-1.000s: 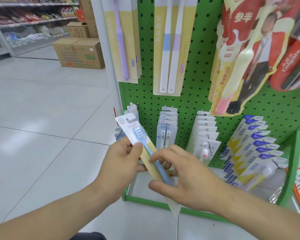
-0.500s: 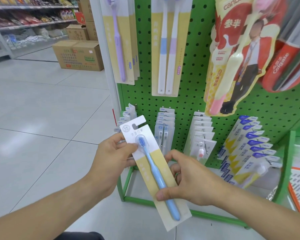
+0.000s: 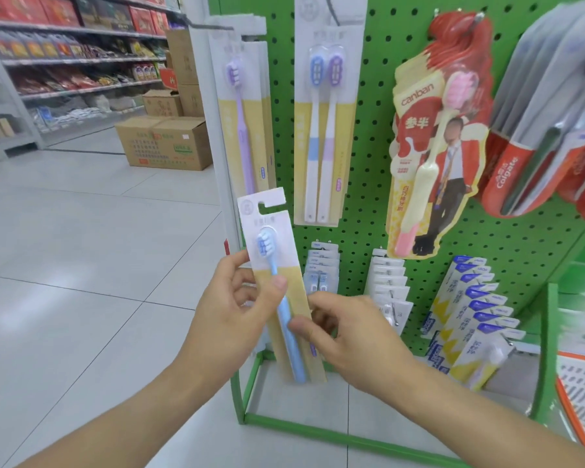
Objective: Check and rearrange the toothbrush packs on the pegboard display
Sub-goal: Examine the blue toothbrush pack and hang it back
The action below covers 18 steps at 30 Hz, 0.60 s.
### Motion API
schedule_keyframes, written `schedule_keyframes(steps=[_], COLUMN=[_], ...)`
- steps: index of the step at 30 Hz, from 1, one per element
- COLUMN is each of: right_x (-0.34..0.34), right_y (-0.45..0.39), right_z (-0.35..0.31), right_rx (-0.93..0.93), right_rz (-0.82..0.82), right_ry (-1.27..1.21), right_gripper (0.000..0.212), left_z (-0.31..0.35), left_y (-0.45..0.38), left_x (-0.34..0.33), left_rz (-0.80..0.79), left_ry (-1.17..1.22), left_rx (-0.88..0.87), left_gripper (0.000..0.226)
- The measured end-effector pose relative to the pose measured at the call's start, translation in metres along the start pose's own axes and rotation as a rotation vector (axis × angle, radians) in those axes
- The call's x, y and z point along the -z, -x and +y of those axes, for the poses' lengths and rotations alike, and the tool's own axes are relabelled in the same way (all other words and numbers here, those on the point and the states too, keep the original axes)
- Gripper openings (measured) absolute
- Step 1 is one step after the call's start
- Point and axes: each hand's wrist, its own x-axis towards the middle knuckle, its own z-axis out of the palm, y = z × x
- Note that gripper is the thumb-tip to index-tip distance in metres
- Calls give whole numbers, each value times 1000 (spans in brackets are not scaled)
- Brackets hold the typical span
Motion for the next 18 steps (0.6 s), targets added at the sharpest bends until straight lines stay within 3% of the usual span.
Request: schedule_keyframes(steps=[3,6,10,15,18], right_x=[-7,-11,-7,16,38], right_y=[-18,-36,-68,-94,-96], right_z=[-21,-50,-91,-124,-139], right_rx=[90,91,62,-21,16], right_rz=[113,200,247,189,199], right_ry=[47,-21,-70,89,247], right_gripper=[26,3,22,38,30], left_z=[12,31,58,83,88], left_y=[-9,-22,-55,-96,-110], left_x=[10,23,37,46,46], left_rz=[158,259,322,344,308], left_ry=[-16,40,53,43,18], left_rx=[-119,-212,-326,-379,-382], left_gripper=[34,36,34,41,43])
